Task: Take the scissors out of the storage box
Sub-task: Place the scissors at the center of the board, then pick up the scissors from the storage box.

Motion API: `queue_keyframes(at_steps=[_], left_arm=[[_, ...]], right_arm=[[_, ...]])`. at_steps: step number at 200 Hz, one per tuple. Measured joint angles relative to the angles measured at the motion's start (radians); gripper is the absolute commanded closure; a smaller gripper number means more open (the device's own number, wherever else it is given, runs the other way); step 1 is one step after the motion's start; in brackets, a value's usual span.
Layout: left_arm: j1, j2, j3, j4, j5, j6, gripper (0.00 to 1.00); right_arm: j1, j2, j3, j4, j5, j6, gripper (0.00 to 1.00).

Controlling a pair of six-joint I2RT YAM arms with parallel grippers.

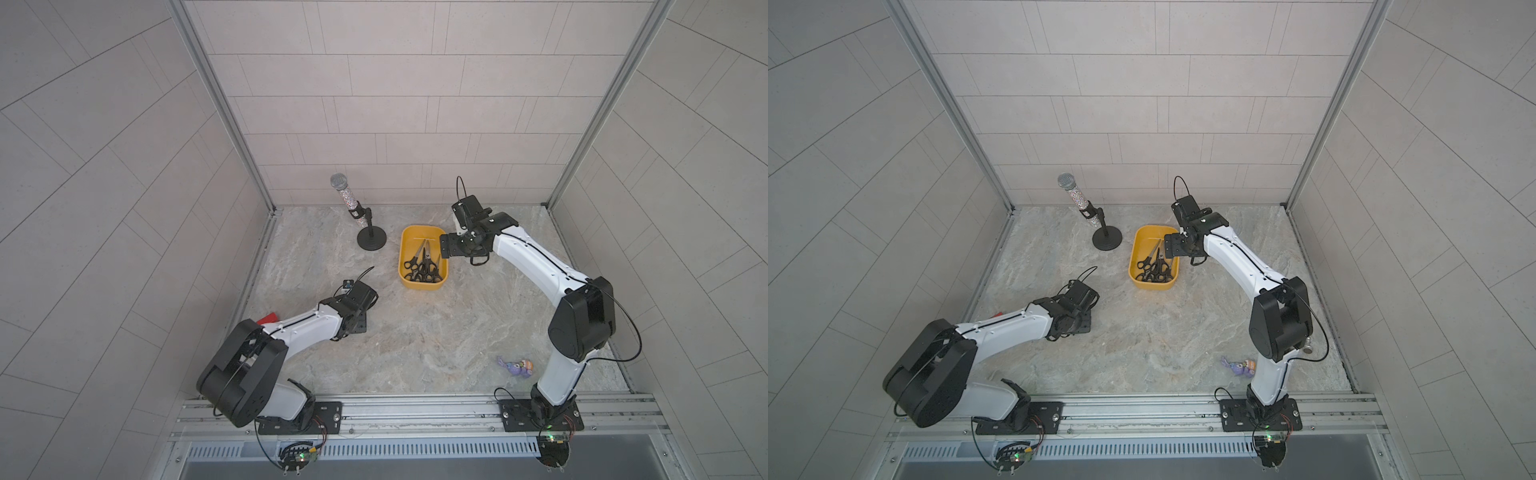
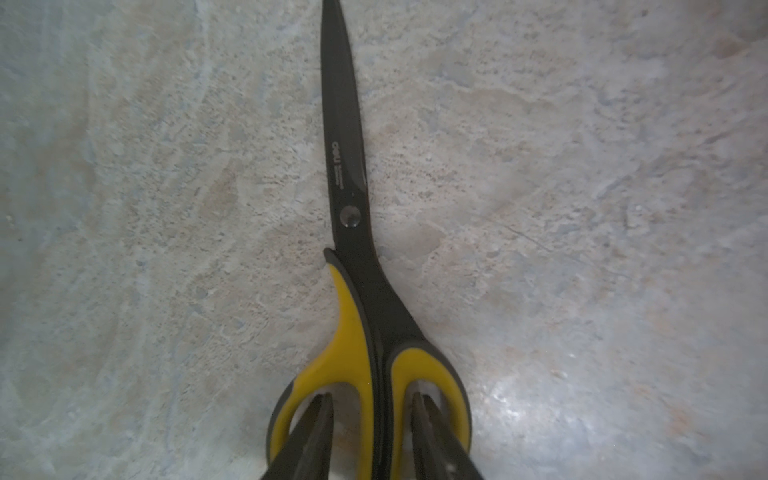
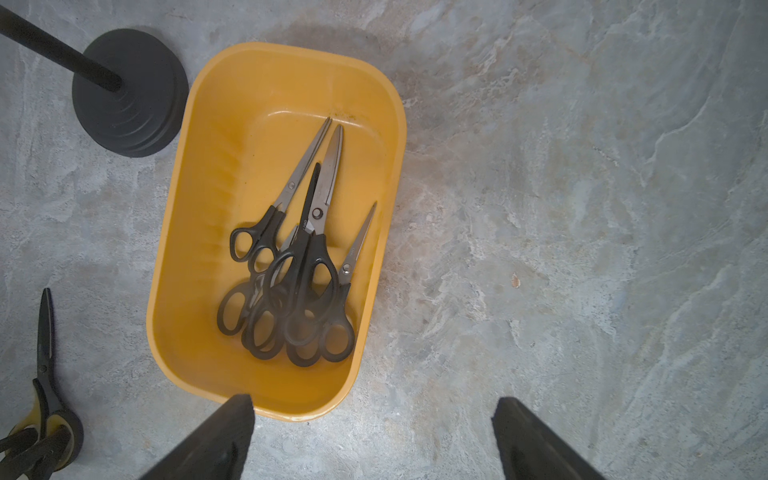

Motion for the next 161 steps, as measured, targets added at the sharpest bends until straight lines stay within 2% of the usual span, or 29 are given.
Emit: queue_keyframes(at_steps=[39, 82, 102, 161], left_arm=[[0.000, -0.058, 0.106, -0.082, 0.001, 0.001, 0.61], [0.000, -0.047, 0.358, -0.152, 0.027, 0.017, 0.61], [-0.005, 0.038, 0.500, -0.159, 0.049, 0.023, 0.61], [-0.068, 0.447, 0.895, -0.128, 0.139, 0.016, 0.63]], right_arm=[[0.000, 0.000, 0.000, 0.000, 0.002, 0.000, 0.05], [-0.007, 0.000, 0.000, -0.003, 0.026, 0.000, 0.04], [-0.023, -0.001, -0.001, -0.003, 0.032, 0.004, 0.05], [-0.118, -0.071, -0.086, -0.004, 0.058, 0.047, 0.04]])
